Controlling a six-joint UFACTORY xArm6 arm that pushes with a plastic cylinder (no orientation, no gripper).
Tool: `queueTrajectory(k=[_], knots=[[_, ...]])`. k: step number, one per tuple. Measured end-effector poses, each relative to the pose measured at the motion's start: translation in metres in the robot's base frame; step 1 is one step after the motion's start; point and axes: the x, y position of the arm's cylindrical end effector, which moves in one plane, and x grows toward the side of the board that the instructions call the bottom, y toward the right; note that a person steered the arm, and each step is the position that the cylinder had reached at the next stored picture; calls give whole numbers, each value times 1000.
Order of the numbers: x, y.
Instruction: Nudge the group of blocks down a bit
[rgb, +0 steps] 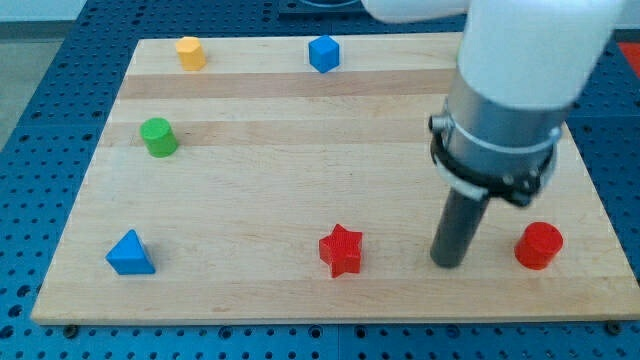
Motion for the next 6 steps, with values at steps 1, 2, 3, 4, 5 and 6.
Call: queueTrajectory(k=[1,2,3,4,5,6], knots=[[35,17],[38,67],[26,103],[11,100],[-5,90],[-22,89]])
